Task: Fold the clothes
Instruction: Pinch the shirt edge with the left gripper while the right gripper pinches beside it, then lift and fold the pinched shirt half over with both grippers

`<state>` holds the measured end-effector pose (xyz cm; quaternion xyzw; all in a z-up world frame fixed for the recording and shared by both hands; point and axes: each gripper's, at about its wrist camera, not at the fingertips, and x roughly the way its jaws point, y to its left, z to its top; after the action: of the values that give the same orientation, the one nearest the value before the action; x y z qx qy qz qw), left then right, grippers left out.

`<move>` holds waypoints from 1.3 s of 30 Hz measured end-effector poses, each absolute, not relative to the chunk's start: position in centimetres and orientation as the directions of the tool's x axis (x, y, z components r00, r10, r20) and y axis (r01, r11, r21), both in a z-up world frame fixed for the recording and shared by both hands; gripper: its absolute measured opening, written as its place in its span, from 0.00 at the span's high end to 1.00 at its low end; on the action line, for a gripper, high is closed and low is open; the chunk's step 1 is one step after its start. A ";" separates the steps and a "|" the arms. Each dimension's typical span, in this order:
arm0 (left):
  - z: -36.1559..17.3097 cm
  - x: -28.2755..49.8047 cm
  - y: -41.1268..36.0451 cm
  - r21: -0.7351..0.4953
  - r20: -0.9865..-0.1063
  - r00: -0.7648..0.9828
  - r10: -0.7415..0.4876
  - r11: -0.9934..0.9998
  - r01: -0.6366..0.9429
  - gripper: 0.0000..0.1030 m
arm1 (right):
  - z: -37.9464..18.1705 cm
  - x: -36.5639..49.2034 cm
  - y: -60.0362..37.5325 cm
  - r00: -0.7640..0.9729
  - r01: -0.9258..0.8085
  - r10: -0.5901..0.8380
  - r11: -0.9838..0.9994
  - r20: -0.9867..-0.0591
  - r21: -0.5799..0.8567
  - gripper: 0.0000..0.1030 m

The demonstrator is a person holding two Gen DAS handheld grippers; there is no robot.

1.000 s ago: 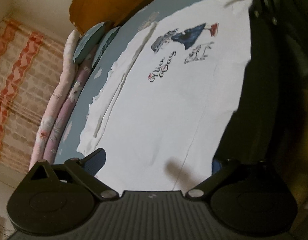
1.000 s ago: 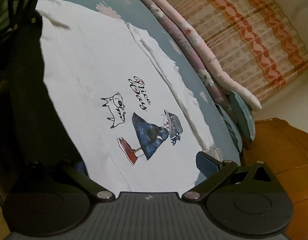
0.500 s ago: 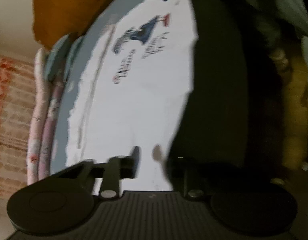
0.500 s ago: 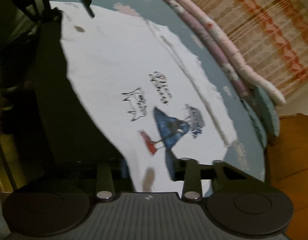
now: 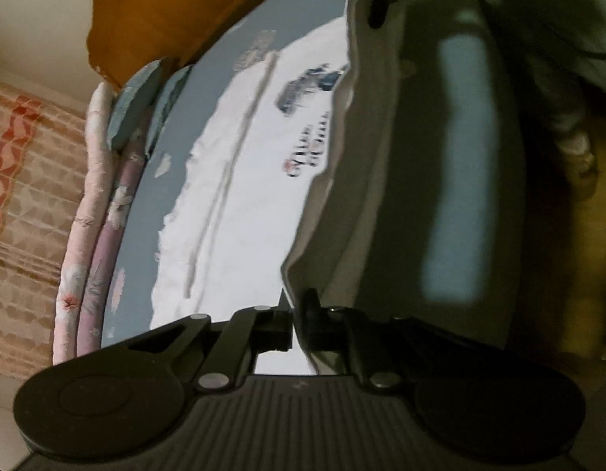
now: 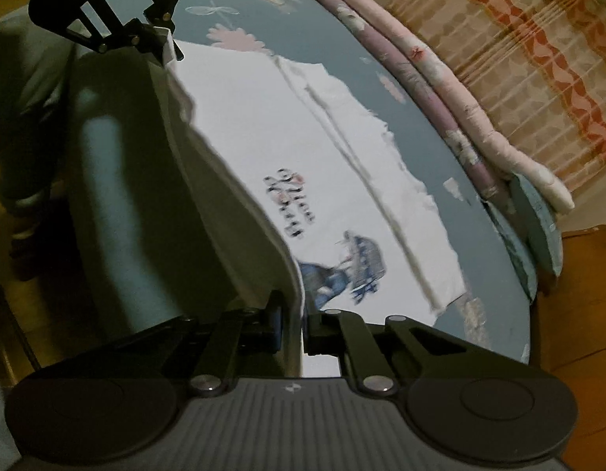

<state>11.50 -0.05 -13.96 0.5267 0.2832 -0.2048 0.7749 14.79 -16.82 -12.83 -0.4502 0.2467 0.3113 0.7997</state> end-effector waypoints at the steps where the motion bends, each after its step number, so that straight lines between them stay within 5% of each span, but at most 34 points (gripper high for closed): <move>1: -13.8 11.9 0.0 0.702 -0.652 0.758 -0.019 0.365 0.612 0.96 | -12.7 15.2 -16.8 0.689 -0.716 0.276 0.402 -0.670 -0.571 0.90; 39: -13.6 38.2 3.6 0.708 -0.564 0.825 0.033 0.535 0.462 0.95 | -11.9 42.5 -15.3 0.833 -0.528 0.189 0.552 -0.520 -0.645 0.90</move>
<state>38.25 3.56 -13.59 0.4648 0.2662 -0.1284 0.8346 42.53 -15.31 -11.89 -0.4247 0.1997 0.2089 0.8579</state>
